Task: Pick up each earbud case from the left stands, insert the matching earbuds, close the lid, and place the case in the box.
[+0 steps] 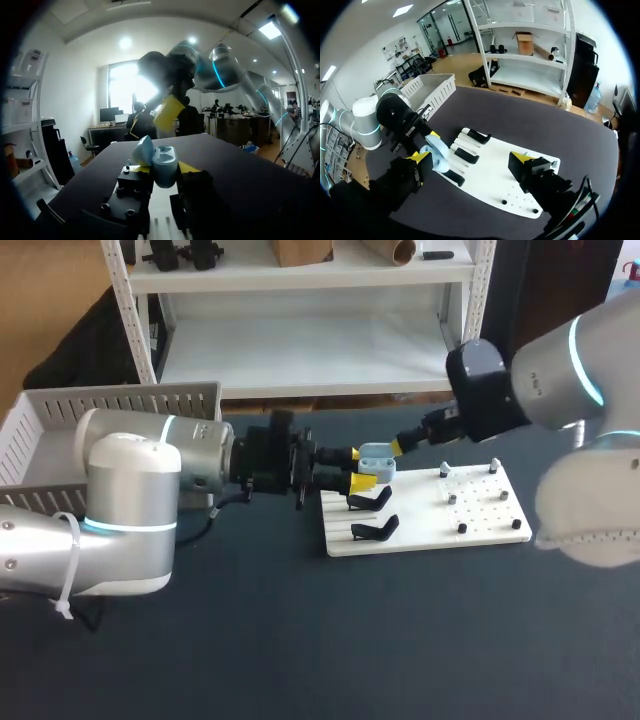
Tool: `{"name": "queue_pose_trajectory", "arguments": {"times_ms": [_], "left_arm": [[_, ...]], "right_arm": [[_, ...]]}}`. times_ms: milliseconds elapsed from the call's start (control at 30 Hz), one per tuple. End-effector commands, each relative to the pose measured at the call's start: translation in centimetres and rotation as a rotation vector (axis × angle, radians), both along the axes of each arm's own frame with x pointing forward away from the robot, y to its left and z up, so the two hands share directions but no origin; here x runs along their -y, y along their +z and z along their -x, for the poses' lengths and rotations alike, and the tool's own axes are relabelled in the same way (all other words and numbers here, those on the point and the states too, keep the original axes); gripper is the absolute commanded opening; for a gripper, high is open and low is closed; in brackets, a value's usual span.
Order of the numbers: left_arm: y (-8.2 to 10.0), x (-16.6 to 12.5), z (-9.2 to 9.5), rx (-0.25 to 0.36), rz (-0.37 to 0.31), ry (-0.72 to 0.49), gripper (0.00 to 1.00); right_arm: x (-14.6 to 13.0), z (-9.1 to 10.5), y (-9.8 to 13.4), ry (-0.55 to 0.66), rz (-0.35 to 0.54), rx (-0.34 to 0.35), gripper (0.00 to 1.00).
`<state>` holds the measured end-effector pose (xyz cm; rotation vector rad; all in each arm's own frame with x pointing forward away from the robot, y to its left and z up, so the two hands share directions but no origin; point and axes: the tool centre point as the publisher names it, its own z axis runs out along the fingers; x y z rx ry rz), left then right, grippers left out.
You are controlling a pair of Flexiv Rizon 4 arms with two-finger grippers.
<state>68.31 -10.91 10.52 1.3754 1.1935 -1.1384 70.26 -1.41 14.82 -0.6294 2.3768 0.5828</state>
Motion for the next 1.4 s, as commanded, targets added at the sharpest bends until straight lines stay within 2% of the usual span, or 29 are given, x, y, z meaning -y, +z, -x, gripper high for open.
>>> {"name": "queue_pose_trajectory", "arguments": {"times_ms": [33,200,367,400,433,533,567,867,1067,1133,1167,1200,1400], "left_arm": [[-0.1,0.0,0.0,0.001,0.003,0.0,0.0],[-0.1,0.0,0.0,0.001,0.003,0.0,0.0],[-0.1,0.0,0.0,0.001,0.003,0.0,0.0],[-0.1,0.0,0.0,0.001,0.003,0.0,0.0],[-0.1,0.0,0.0,0.001,0.003,0.0,0.0],[-0.1,0.0,0.0,0.001,0.003,0.0,0.0],[-0.1,0.0,0.0,0.001,0.003,0.0,0.0],[-0.1,0.0,0.0,0.001,0.003,0.0,0.0],[-0.1,0.0,0.0,0.001,0.003,0.0,0.0],[-0.1,0.0,0.0,0.001,0.003,0.0,0.0],[-0.1,0.0,0.0,0.001,0.003,0.0,0.0],[-0.1,0.0,0.0,0.001,0.003,0.0,0.0],[-0.1,0.0,0.0,0.001,0.003,0.0,0.0]], "right_arm": [[2.7,0.6,1.0,-0.101,0.154,0.05,1.0],[6.2,0.0,0.1,-0.159,0.294,0.045,1.0],[8.3,-0.6,-1.4,-0.182,0.42,0.009,0.99],[8.7,-0.8,-1.9,-0.187,0.451,-0.003,0.8],[8.9,-0.8,-2.1,-0.19,0.469,-0.007,0.77],[9.7,-1.2,-3.1,-0.195,0.526,-0.034,0.94],[9.9,-1.3,-3.3,-0.195,0.539,-0.039,0.97],[11.4,-3.1,-6.3,-0.168,0.621,-0.124,0.96],[11.9,-4.6,-7.9,-0.158,0.631,-0.166,0.83],[12.1,-5.0,-8.4,-0.155,0.636,-0.172,0.75],[12.1,-5.2,-8.6,-0.154,0.635,-0.176,0.64],[12.2,-5.4,-8.8,-0.157,0.624,-0.189,0.46],[12.7,-6.2,-9.8,-0.159,0.618,-0.206,0.52]]}}
